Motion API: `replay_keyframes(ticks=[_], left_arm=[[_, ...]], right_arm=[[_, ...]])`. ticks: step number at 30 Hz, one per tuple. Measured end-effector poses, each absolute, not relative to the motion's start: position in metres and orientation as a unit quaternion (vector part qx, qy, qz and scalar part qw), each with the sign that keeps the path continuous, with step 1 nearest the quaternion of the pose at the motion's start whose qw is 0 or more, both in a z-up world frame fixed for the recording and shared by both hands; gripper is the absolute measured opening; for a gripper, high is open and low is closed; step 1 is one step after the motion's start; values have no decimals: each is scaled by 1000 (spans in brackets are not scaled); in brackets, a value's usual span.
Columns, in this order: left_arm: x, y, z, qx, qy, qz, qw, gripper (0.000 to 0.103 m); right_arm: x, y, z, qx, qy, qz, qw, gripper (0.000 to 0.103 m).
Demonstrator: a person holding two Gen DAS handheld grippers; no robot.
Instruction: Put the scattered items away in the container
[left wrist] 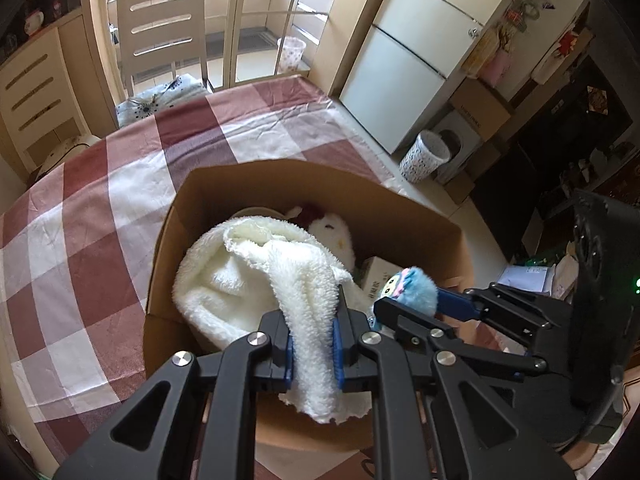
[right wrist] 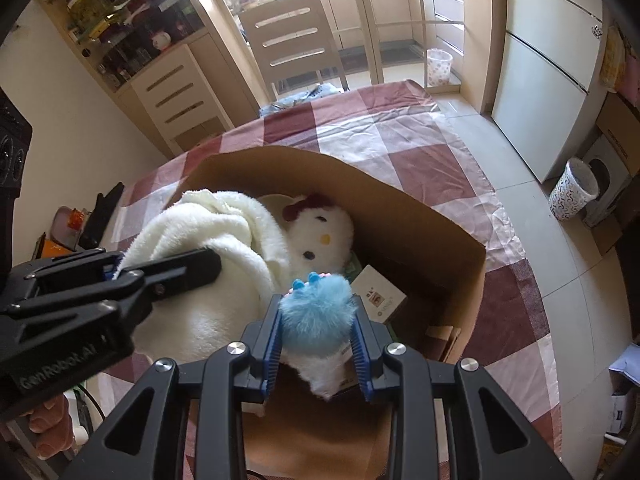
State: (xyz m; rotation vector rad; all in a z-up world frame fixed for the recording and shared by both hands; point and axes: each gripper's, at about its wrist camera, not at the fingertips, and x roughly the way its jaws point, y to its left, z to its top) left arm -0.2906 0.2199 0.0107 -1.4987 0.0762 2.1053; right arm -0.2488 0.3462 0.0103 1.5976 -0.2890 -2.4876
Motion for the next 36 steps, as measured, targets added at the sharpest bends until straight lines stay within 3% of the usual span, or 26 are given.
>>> replay_keyframes(ticks=[11,15,22,32,36], left_arm=[[-295,219,-11,-573,23,771,276,17],[-295,215,-7,-571,19,774,273,29],[-294,210,12,-556,11,786,271,60],[-283,206,45,-533,28,805,258,76],[-271,204,48,-532,40,809,248,77]], right_arm=[[-251,344,2,542,-87,-832,83,32],[-249,346,5,545,-93,-829,81,33],[-243,361,27,540,-131,-827,82,37],[-225,382,58,519,-162,-837,59,38],[-214,386,64,519,-155,-840,40,41]])
